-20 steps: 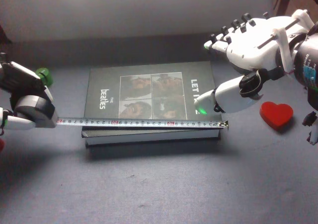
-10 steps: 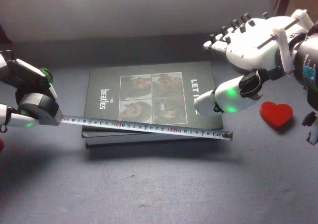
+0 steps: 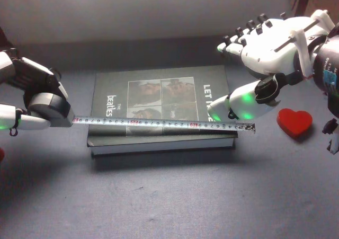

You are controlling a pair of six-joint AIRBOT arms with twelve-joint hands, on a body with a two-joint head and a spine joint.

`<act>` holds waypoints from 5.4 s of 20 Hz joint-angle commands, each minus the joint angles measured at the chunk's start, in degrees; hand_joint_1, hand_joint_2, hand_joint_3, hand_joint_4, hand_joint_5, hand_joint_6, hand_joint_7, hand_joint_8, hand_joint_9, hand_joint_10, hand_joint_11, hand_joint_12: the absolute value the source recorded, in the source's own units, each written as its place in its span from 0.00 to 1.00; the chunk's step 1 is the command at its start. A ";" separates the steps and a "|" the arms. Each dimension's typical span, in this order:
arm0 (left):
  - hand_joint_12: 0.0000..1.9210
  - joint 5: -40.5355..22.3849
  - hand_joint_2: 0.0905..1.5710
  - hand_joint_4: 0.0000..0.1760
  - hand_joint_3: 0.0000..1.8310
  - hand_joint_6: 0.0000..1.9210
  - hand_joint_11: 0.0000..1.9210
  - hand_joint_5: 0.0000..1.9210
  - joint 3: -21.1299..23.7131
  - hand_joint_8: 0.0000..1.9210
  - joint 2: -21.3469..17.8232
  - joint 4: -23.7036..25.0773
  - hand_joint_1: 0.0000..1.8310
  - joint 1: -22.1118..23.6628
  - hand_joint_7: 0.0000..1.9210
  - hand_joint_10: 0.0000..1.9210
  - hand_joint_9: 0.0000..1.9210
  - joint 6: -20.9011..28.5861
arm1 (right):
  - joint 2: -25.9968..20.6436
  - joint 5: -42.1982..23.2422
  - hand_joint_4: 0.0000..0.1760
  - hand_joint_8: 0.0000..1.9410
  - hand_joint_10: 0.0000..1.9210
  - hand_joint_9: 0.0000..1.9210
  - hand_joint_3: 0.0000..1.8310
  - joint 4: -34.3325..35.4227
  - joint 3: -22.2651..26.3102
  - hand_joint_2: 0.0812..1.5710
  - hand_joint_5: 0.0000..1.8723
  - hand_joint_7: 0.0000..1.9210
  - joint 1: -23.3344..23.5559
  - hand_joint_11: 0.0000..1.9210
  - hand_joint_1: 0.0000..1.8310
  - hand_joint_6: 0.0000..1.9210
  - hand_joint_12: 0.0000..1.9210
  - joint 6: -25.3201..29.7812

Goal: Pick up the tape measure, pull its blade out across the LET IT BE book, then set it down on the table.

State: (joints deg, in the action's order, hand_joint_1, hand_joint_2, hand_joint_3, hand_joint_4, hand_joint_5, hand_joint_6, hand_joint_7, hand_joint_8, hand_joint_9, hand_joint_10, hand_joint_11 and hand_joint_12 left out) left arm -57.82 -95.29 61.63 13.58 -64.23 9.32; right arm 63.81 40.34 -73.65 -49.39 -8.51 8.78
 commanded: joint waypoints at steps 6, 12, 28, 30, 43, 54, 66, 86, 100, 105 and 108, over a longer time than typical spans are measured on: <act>0.54 -5.92 0.67 0.00 0.00 0.39 0.49 0.51 -0.75 0.43 0.09 -3.92 0.76 0.08 0.56 0.65 0.50 0.75 | -0.26 -0.42 0.00 0.00 0.00 0.00 0.00 -3.66 0.11 0.62 0.00 0.00 0.14 0.00 0.00 0.00 0.13 0.21; 0.55 -5.17 0.67 0.00 0.00 0.38 0.50 0.51 -0.05 0.43 0.15 -4.55 0.76 0.05 0.56 0.65 0.50 0.72 | -0.25 -0.44 0.00 0.00 0.00 0.00 0.00 -3.69 0.11 0.63 0.00 0.00 0.10 0.00 0.00 0.00 0.15 0.23; 0.55 -5.79 0.67 0.00 0.00 0.40 0.49 0.51 2.77 0.43 -0.69 -6.43 0.76 0.04 0.56 0.64 0.50 -0.54 | -0.26 -0.49 0.00 0.00 0.00 0.00 0.00 -4.03 0.30 0.63 0.00 0.00 -0.03 0.00 0.00 0.00 0.13 0.35; 0.55 -5.63 0.67 0.00 0.00 0.40 0.49 0.51 5.13 0.42 -2.00 -7.15 0.76 0.40 0.56 0.64 0.50 -1.47 | -0.25 -0.56 0.00 0.00 0.00 0.00 0.00 -4.05 0.31 0.63 0.00 0.00 -0.05 0.00 0.00 0.00 0.13 0.36; 0.55 -6.70 0.67 0.00 0.00 0.39 0.49 0.51 22.36 0.43 -10.99 -11.18 0.76 -7.95 0.56 0.64 0.50 -6.34 | -0.21 -0.60 0.00 0.00 0.00 0.00 0.00 -4.53 0.64 0.64 0.00 0.00 -0.29 0.00 0.00 0.00 0.14 0.48; 0.55 -7.53 0.67 0.00 0.00 0.39 0.49 0.51 23.56 0.43 -6.99 -17.27 0.76 -12.34 0.57 0.64 0.50 -8.82 | -0.22 -0.60 0.00 0.00 0.00 0.00 0.00 -4.56 0.69 0.64 0.00 0.00 -0.28 0.00 0.00 0.00 0.14 0.51; 0.41 -8.62 0.68 0.00 0.00 0.00 0.09 0.25 23.38 0.00 -7.01 -17.34 0.31 -13.31 0.28 0.00 0.25 -8.83 | -0.22 -0.61 0.00 0.00 0.00 0.00 0.00 -4.57 0.71 0.65 0.00 0.00 -0.28 0.00 0.00 0.00 0.18 0.51; 0.44 27.70 0.63 0.00 0.00 0.01 0.01 0.19 27.76 0.01 -16.81 2.21 0.24 28.80 0.19 0.00 0.17 -17.69 | -1.08 0.13 0.00 0.01 0.01 0.07 0.00 -8.50 3.97 0.66 0.04 0.08 0.19 0.00 0.00 0.01 0.33 3.73; 0.90 43.08 0.65 0.00 0.00 0.74 0.41 0.42 37.44 0.83 -13.12 -49.74 0.37 46.05 0.39 0.89 0.40 -94.72 | -1.68 2.47 0.00 0.97 0.99 0.50 0.00 -8.60 6.61 0.73 0.36 0.41 0.21 0.58 0.36 0.96 1.00 5.21; 1.00 32.57 0.75 0.00 0.00 1.00 0.73 0.65 43.11 1.00 -10.08 -85.52 0.42 48.38 0.68 1.00 0.71 -126.58 | -1.70 2.60 0.67 1.00 1.00 0.84 0.00 -8.60 6.84 0.80 0.70 0.76 0.16 0.93 0.41 1.00 1.00 5.21; 1.00 19.65 0.81 0.00 0.00 1.00 0.83 0.70 49.67 1.00 -9.02 -100.82 0.37 49.97 0.75 1.00 0.79 -147.50 | -1.73 2.61 1.00 1.00 1.00 0.84 0.01 -8.60 6.91 0.83 0.72 0.77 0.11 0.93 0.41 1.00 1.00 5.21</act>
State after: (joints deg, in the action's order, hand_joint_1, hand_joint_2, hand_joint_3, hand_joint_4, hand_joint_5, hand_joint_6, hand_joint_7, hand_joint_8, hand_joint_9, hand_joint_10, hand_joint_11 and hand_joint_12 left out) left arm -35.46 -44.40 52.90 -90.74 -14.72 -139.74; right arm 62.41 42.59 -78.59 -42.63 -9.10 13.91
